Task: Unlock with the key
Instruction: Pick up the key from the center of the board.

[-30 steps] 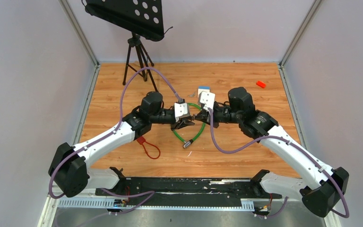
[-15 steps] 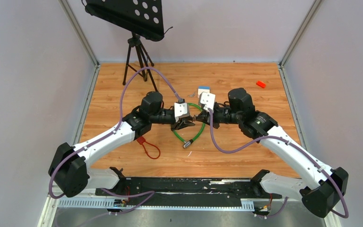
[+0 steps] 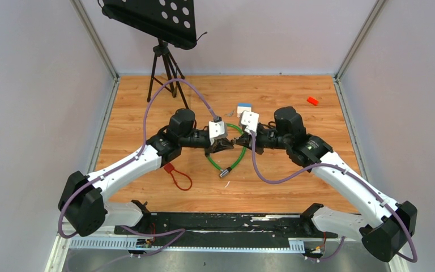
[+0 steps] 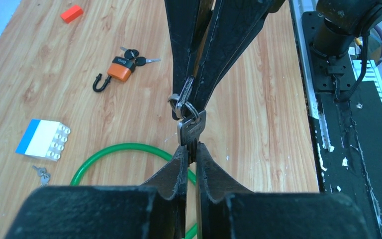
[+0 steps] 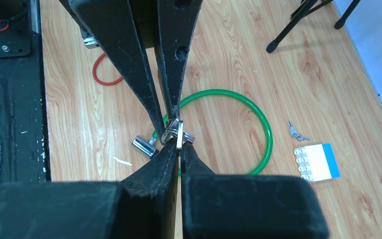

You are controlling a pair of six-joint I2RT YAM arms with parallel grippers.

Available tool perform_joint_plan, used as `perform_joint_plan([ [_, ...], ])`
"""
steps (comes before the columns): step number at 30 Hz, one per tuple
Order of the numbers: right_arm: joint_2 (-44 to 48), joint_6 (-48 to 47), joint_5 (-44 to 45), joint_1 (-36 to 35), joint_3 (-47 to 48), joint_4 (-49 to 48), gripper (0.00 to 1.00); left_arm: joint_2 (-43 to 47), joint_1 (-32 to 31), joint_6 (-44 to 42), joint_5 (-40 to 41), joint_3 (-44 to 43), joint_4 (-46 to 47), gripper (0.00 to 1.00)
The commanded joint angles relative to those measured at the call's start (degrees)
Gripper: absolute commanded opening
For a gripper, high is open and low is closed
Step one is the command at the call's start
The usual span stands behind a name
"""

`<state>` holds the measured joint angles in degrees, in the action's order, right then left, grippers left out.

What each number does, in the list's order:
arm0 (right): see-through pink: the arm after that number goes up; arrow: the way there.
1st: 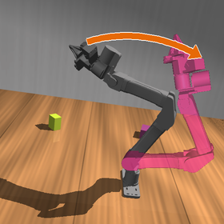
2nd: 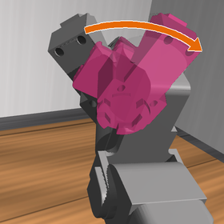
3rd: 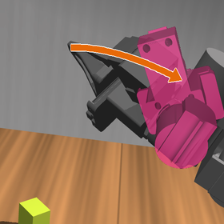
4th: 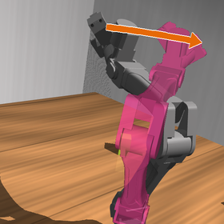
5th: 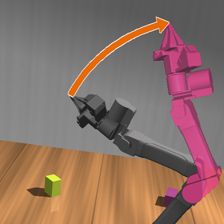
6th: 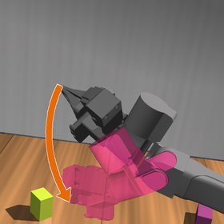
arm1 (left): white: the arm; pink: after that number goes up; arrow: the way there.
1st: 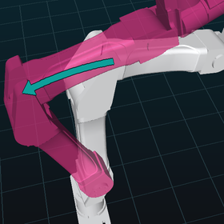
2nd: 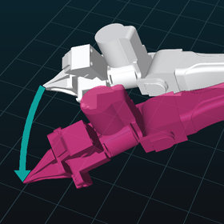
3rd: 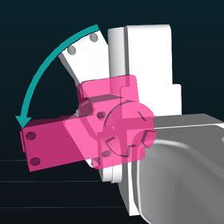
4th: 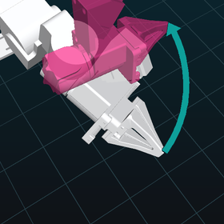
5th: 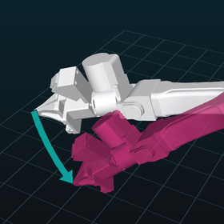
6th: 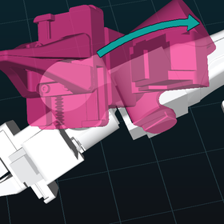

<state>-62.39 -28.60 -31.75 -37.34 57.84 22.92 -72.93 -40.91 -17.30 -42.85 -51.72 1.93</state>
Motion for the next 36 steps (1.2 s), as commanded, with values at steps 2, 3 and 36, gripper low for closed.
perform_joint_plan([
  [2, 1.9, -1.0, 1.9, 0.9, -1.5, -1.1, 0.00, 1.5, -0.3, -1.7, 1.0, -2.8, -0.9, 0.00],
  [3, 2.0, -1.3, 2.3, 1.1, -1.8, -1.0, 0.00, 1.8, -0.3, -2.1, 1.3, -2.8, -1.5, 0.00],
  [36, 3.2, -3.7, -5.3, 1.2, -0.6, 4.8, 0.35, 1.6, -2.8, -15.2, 7.9, -10.8, -29.4, 0.00],
])
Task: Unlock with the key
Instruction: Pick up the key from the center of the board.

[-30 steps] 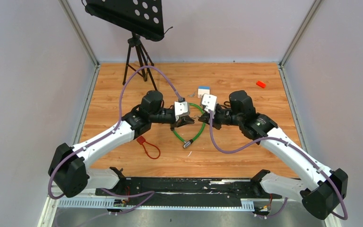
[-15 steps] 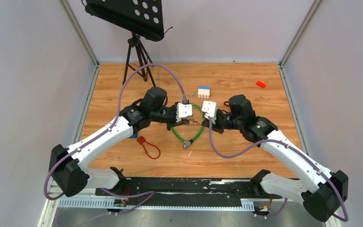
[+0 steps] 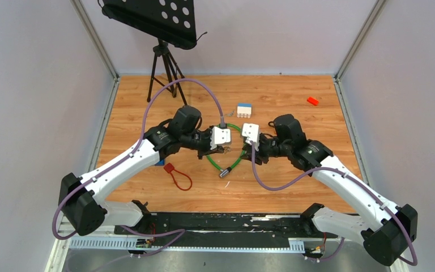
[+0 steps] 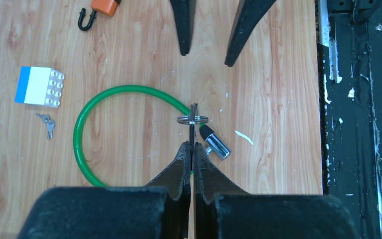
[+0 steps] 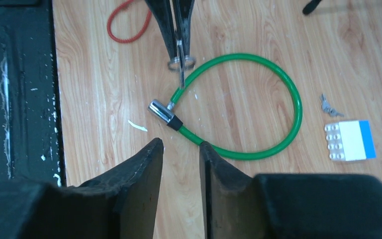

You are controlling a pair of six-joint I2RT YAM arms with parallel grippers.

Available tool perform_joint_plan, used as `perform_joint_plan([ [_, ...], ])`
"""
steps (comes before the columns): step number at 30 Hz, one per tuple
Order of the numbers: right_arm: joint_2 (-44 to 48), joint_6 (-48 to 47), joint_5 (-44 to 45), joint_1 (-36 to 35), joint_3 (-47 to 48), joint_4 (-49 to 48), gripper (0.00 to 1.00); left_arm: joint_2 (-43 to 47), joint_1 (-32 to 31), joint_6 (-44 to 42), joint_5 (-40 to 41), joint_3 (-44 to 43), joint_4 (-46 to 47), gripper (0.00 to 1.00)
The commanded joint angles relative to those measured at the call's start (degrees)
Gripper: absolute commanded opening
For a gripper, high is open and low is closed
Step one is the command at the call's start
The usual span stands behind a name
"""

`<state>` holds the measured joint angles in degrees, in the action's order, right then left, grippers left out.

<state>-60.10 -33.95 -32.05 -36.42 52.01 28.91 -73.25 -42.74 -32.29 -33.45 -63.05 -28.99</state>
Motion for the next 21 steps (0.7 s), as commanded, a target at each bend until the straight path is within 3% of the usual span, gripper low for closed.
perform_joint_plan([
  [1, 0.3, 2.2, -5.8, 0.3, 6.2, -1.3, 0.38, 2.2, -1.2, -0.2, -1.5, 0.8, 2.0, 0.00],
  [8, -4.0, 6.4, -11.8, 0.3, 11.5, -3.0, 0.43, 3.1, -2.1, 0.9, -1.4, 2.1, 3.7, 0.00],
  [21, -9.8, 11.0, -18.6, 0.3, 13.1, -4.9, 0.38, 3.3, -2.8, 1.2, -0.5, 2.3, 4.3, 0.00],
])
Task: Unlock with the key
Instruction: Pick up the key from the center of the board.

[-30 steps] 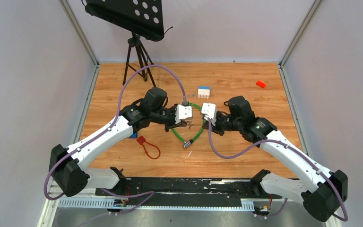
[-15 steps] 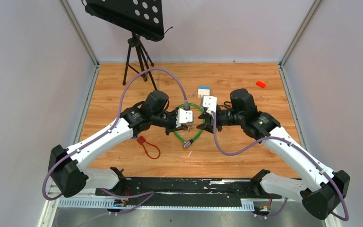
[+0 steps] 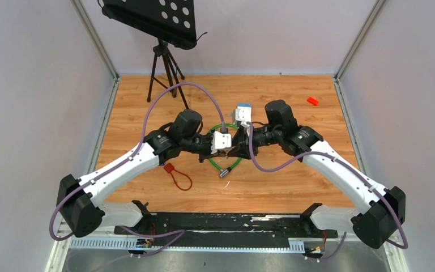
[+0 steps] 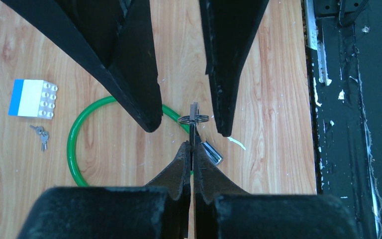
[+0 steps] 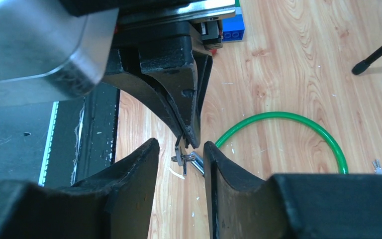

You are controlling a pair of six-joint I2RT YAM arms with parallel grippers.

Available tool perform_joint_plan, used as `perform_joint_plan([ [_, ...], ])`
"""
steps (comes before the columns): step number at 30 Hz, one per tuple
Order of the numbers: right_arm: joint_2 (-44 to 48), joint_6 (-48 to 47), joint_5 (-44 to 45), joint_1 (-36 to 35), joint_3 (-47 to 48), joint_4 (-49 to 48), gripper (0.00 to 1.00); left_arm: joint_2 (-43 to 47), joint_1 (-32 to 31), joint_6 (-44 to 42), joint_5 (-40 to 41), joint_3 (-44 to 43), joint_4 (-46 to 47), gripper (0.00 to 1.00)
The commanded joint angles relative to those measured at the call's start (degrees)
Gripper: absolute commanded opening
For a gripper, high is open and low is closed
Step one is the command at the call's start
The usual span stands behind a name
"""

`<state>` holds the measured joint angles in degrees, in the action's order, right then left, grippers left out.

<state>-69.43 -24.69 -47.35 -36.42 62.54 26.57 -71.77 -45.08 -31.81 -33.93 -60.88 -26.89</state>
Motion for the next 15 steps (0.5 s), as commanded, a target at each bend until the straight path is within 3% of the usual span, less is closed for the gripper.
perform_joint_plan([
  [1, -0.6, 1.7, -3.3, 0.2, 2.5, -2.6, 0.36, 1.9, -0.5, 0.7, 0.1, 0.2, 2.2, 0.00],
  [9, -1.6, 1.7, -2.6, 0.2, 1.4, -2.9, 0.21, 2.2, -0.4, 0.6, 0.5, 0.3, 2.4, 0.00],
  [15, -2.3, 1.7, -2.5, 0.3, 1.1, -2.9, 0.16, 2.3, -0.4, 0.5, 0.9, 0.2, 2.5, 0.00],
])
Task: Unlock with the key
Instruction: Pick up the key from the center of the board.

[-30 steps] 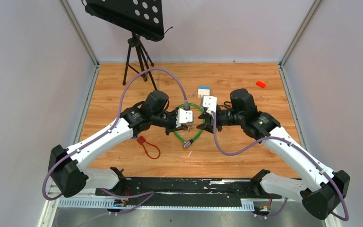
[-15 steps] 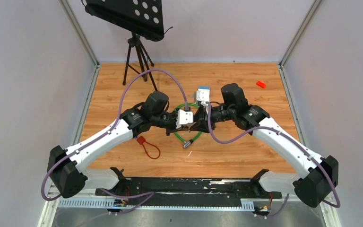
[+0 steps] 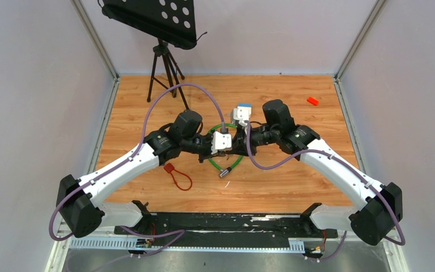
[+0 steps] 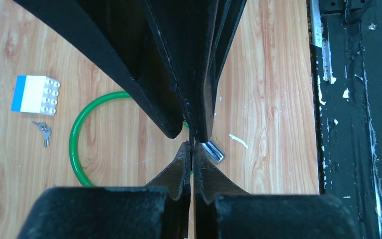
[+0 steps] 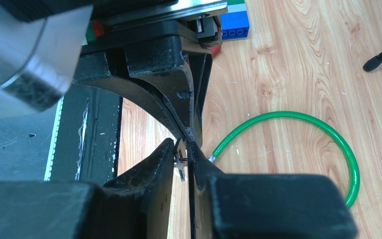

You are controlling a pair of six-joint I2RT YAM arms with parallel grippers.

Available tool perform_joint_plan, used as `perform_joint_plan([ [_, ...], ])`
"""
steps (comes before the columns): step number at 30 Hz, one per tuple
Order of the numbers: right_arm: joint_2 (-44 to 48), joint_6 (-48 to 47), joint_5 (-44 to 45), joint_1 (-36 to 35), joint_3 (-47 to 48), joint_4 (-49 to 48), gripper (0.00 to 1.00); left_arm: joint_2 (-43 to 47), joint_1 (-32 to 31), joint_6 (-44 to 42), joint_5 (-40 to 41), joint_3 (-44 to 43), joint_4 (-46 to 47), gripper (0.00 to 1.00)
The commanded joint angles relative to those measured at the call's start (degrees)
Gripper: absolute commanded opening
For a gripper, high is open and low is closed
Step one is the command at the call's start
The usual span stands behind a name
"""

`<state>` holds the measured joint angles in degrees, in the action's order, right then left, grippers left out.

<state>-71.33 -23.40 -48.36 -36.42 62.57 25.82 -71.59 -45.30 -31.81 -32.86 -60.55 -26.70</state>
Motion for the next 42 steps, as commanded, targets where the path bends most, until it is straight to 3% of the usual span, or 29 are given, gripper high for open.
perform_joint_plan([
  [1, -0.6, 0.3, -1.4, 0.3, 1.1, -2.1, 0.15, 2.1, -0.2, 0.5, -0.1, -0.1, 2.3, 0.00],
  [12, 0.5, -1.3, 0.8, 0.2, -0.3, -1.6, 0.00, 3.1, -0.2, 0.2, 0.7, 0.0, 2.2, 0.00],
  [30, 1.9, -4.3, 2.4, 0.3, -4.4, -1.3, 0.00, 4.3, -0.3, 0.7, 0.2, 0.1, 1.8, 0.00],
  [42, 0.8, -3.9, 0.6, 0.2, -4.4, -1.4, 0.17, 3.4, -0.3, 1.1, -0.3, -0.3, 1.9, 0.00],
])
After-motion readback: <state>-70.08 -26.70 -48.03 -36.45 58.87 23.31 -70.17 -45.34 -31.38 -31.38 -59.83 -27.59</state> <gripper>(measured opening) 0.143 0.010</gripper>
